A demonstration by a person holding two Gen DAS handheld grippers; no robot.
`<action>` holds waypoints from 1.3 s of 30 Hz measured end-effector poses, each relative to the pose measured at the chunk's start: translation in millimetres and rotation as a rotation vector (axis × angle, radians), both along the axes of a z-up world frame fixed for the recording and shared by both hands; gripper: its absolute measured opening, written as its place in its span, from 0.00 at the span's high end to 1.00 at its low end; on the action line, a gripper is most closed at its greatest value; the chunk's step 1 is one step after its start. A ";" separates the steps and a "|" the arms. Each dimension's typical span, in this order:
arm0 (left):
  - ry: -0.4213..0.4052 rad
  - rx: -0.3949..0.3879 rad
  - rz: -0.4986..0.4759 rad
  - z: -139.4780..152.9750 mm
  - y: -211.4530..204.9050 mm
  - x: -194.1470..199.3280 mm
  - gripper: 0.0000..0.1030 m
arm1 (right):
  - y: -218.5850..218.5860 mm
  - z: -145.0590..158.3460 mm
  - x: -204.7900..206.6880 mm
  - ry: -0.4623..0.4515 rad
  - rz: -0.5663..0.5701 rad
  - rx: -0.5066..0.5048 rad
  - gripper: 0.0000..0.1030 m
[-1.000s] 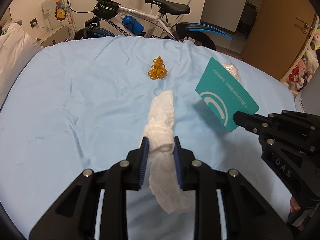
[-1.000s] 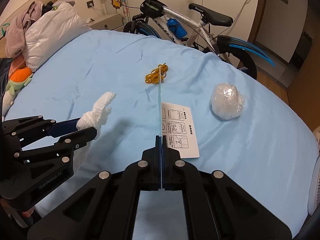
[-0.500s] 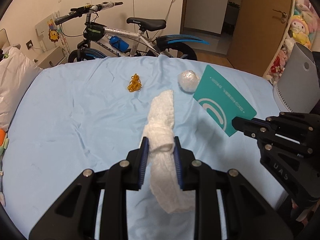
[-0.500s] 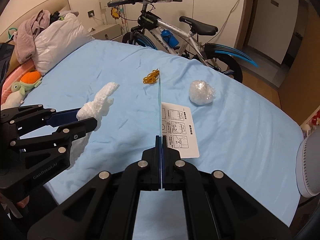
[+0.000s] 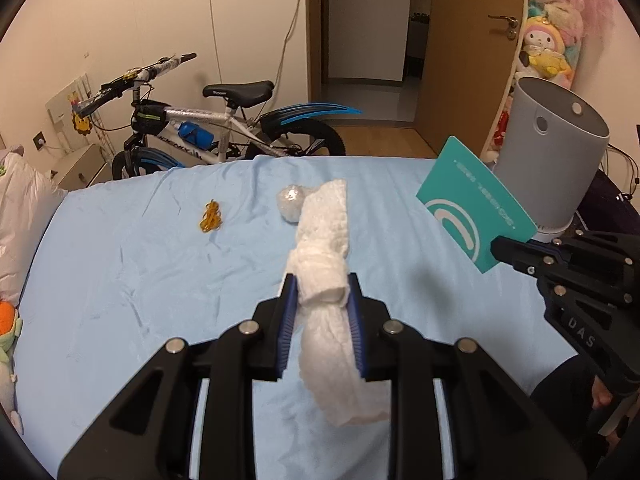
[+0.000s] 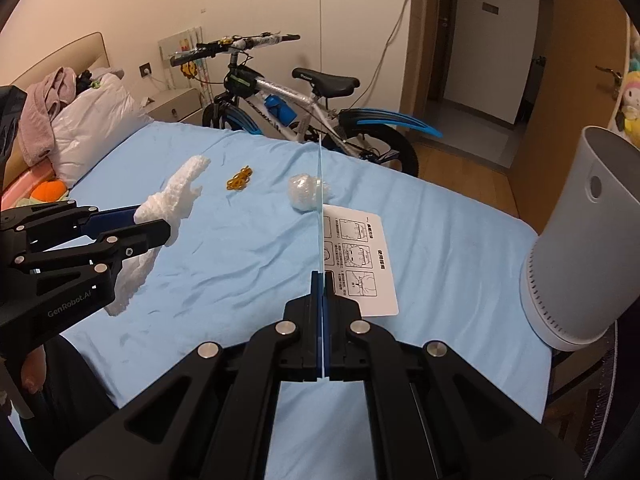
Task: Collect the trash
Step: 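Carry the white tissue with the left tool while the right tool carries the teal card to the bin, then open the left tool over the bin while the right tool releases the teal card into it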
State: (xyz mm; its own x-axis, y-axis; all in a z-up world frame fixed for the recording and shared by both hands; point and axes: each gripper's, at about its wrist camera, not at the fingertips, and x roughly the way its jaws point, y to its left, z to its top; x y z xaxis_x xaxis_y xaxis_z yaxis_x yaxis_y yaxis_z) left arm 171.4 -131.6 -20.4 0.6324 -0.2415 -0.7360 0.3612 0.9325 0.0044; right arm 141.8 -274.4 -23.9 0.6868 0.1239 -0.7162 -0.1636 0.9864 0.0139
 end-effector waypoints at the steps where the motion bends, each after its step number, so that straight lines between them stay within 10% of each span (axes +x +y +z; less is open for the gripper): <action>1: -0.006 0.001 -0.014 3.7 -9.7 -1.6 0.76 | -8.0 3.6 -2.7 -0.007 -0.011 -0.002 1.00; 24: -0.196 -0.085 -0.372 136.4 -233.1 10.4 0.75 | -246.4 149.7 -61.8 -0.241 -0.316 -0.016 1.00; 39: -0.200 -0.118 -0.484 146.7 -338.2 51.3 0.75 | -313.4 187.8 -9.4 -0.298 -0.346 -0.047 1.00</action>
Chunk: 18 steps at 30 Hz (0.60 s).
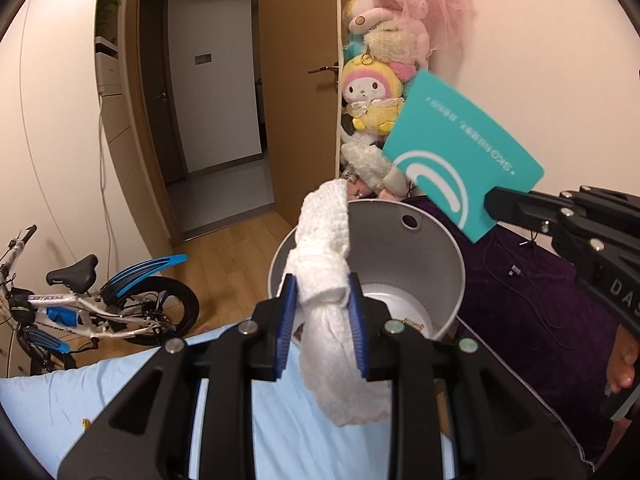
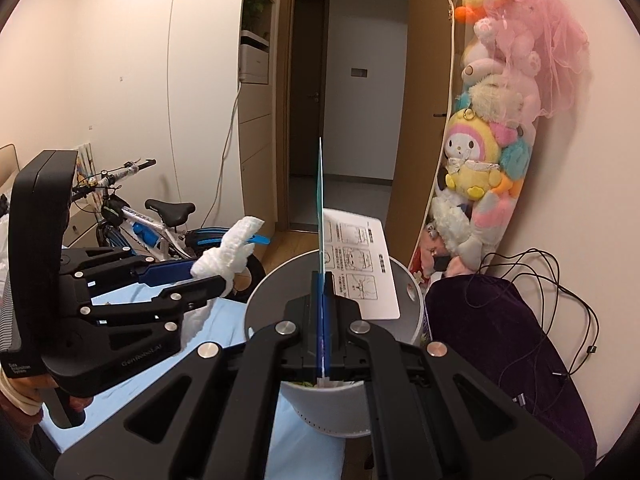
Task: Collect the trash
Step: 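Open the left tool over the bin while the right tool releases the teal card into it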
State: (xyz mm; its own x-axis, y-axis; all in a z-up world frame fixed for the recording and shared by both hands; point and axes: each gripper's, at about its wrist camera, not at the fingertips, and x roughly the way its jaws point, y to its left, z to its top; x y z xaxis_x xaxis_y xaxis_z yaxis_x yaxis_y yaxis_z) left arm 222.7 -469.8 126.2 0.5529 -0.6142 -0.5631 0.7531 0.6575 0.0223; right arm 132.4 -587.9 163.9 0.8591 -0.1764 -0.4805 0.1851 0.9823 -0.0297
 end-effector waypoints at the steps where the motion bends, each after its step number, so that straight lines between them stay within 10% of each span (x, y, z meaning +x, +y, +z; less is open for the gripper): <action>1: 0.002 0.001 -0.002 -1.3 -5.8 4.2 0.75 | -2.4 -2.7 4.3 0.004 -0.001 0.005 1.00; 8: 0.061 -0.001 -0.008 -27.1 -31.2 34.2 0.72 | -24.9 -28.6 35.4 0.038 -0.021 0.035 1.00; 12: 0.086 -0.018 0.000 -39.9 -39.3 46.3 0.25 | -35.2 -40.7 48.5 0.054 -0.039 0.048 0.99; 18: 0.102 -0.025 -0.008 -46.0 -47.7 53.8 0.24 | -41.7 -47.9 52.3 0.055 -0.059 0.039 0.97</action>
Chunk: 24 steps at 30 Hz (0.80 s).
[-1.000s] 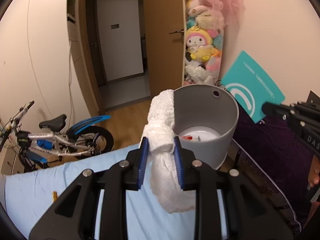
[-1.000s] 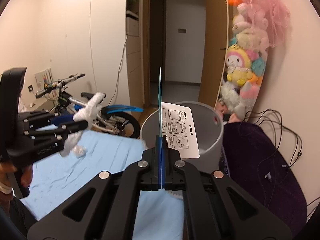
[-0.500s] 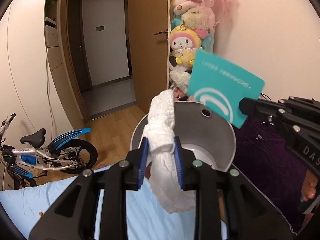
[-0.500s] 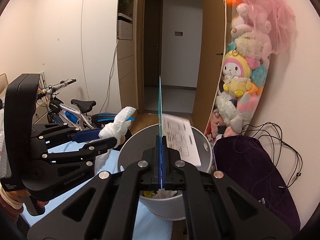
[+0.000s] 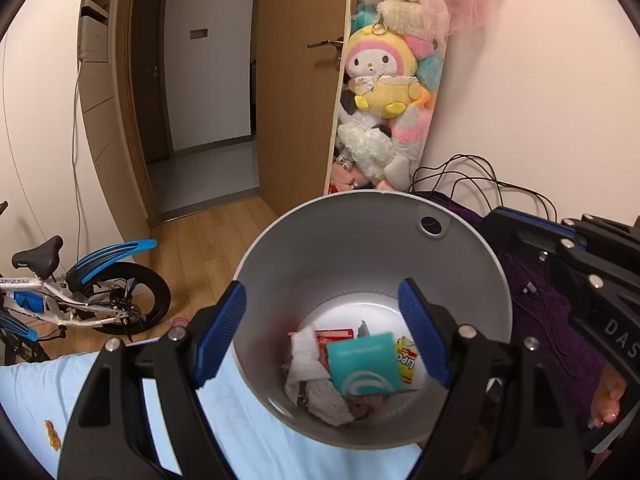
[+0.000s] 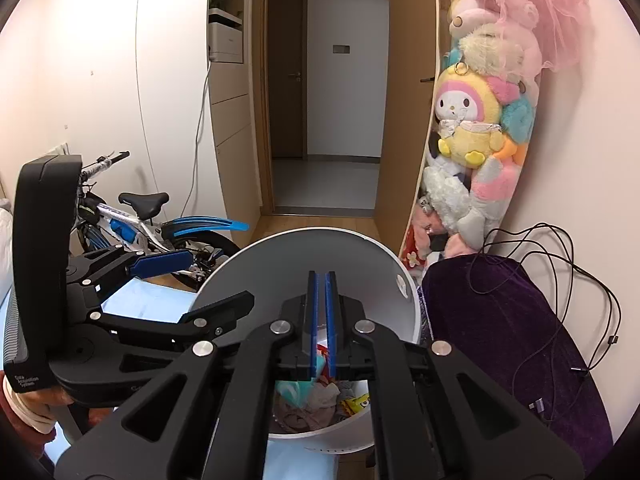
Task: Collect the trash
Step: 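Open the left tool over the bin while the right tool releases the teal card into it, then move both open tools back over the rubber bands and plastic-wrap ball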
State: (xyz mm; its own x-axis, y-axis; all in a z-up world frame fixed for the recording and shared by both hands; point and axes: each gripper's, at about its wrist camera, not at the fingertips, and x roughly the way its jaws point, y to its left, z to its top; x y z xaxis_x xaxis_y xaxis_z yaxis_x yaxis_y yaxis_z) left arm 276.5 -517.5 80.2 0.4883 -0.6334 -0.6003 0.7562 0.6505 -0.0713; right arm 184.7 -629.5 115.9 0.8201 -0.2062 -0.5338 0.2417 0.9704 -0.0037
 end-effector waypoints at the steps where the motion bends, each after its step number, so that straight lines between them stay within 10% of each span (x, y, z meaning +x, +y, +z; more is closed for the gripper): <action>1: -0.001 0.000 0.000 0.0 0.4 -0.6 0.24 | 0.0 -0.1 -1.8 -0.002 -0.001 0.002 0.97; 11: -0.028 0.006 0.027 5.2 30.3 -20.5 0.22 | 27.7 5.5 -24.7 -0.015 0.007 -0.022 0.78; 15: -0.034 0.020 0.064 1.5 63.2 -30.3 0.22 | 53.6 2.9 -31.9 -0.010 0.029 -0.030 0.47; 24: -0.039 0.059 0.280 -18.5 177.7 -29.2 0.21 | 142.1 -21.8 -24.1 0.050 0.176 0.003 0.41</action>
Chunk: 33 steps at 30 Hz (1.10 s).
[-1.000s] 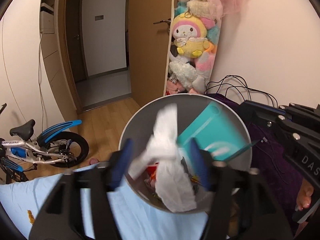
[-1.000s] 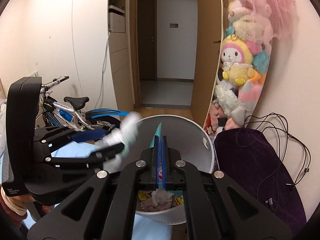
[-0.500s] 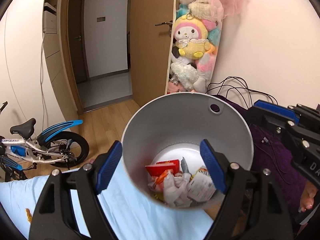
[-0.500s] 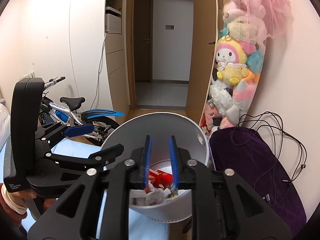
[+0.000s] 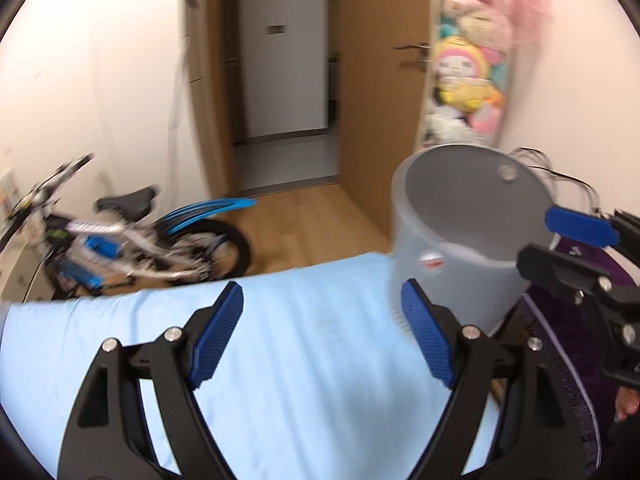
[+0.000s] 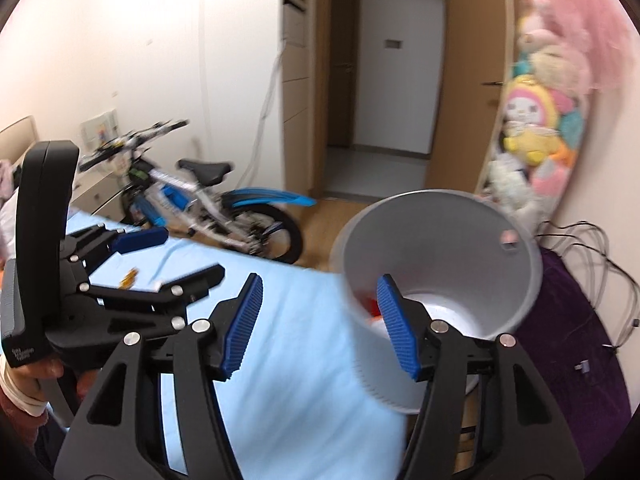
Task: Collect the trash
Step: 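Move both open tools back over the rubber bands and plastic-wrap ball, then grasp the plastic-wrap ball with the right tool while the left tool grasps the orange rubber bands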
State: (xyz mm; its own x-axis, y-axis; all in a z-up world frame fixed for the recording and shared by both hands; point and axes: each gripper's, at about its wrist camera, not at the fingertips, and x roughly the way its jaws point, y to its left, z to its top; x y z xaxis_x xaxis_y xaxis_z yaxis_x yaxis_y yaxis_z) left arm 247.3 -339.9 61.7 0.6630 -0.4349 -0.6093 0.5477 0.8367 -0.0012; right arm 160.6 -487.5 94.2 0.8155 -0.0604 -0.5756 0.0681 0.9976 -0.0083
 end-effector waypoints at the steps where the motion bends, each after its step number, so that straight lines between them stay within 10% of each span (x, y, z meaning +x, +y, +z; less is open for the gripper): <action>1: 0.002 -0.002 0.028 -2.3 15.3 1.4 0.21 | 13.1 -4.1 3.0 0.009 0.022 0.004 0.41; 18: 0.062 0.073 0.390 -59.5 242.6 45.7 0.21 | 234.9 -85.0 73.9 0.122 0.260 0.013 0.40; 33: 0.190 0.116 0.420 -160.6 311.8 118.6 0.21 | 301.8 -182.7 173.1 0.222 0.210 0.043 0.40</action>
State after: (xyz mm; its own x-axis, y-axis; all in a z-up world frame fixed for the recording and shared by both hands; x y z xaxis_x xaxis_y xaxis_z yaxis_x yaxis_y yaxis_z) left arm 365.9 -28.1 -99.0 0.6387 -0.0754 -0.7657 0.1614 0.9862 0.0376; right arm 333.7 -185.7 -88.5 0.6613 0.1243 -0.7398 -0.1382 0.9895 0.0427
